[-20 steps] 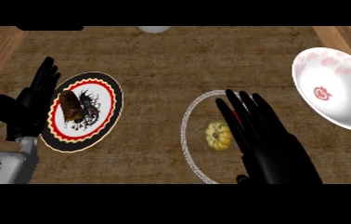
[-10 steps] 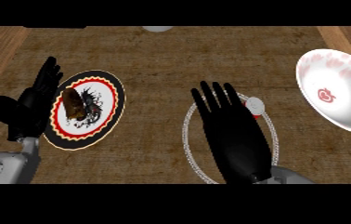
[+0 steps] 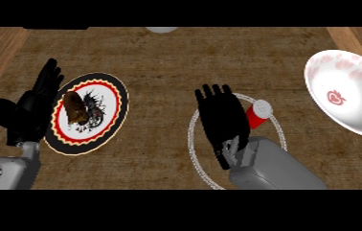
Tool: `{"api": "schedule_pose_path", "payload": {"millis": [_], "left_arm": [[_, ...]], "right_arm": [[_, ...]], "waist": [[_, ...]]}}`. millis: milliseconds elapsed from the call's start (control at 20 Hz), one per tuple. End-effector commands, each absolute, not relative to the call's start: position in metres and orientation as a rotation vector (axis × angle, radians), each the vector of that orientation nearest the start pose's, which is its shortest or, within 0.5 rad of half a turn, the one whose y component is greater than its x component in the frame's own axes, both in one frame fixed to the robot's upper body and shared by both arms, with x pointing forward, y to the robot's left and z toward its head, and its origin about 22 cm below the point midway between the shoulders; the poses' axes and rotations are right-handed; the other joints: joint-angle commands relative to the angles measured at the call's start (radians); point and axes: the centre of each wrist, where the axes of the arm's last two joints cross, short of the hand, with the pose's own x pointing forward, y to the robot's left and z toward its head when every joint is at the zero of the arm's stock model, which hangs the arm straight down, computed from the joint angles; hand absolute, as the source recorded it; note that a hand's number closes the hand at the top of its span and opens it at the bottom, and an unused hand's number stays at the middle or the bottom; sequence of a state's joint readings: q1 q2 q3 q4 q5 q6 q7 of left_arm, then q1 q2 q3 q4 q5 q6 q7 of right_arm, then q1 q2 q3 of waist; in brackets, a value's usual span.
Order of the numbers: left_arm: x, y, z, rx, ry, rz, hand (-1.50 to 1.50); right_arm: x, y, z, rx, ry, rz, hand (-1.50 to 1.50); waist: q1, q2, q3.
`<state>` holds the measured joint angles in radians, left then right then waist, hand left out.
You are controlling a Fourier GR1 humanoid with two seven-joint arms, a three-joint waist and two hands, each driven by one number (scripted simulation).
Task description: Pick the squash from the placemat and place it in the bowl
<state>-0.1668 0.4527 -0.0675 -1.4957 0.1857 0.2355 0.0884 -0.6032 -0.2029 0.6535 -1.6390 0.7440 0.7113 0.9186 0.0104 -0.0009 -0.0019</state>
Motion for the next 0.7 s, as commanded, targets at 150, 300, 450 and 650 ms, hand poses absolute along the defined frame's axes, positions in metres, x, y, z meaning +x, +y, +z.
{"api": "schedule_pose_path", "payload": {"millis": [150, 300, 450, 650], "left_arm": [[0.277, 0.305, 0.054, 0.337, -1.584, -0.069, 0.00], [0.270, 0.303, 0.043, 0.329, -1.562, -0.080, 0.00], [0.277, 0.294, 0.046, 0.326, -1.574, -0.066, 0.00], [0.271, 0.314, 0.051, 0.327, -1.574, -0.061, 0.00]], "right_arm": [[0.278, -0.058, 0.095, -0.960, -0.571, 1.703, -1.50], [0.282, -0.064, 0.096, -1.021, -0.536, 1.733, -1.50], [0.286, -0.044, 0.110, -1.133, -0.637, 1.748, -1.50], [0.260, -0.062, 0.081, -1.172, -0.701, 1.756, -1.50]], "waist": [[-0.009, 0.000, 0.001], [-0.010, -0.001, 0.001], [-0.006, 0.001, 0.001], [-0.009, 0.000, 0.002]]}}
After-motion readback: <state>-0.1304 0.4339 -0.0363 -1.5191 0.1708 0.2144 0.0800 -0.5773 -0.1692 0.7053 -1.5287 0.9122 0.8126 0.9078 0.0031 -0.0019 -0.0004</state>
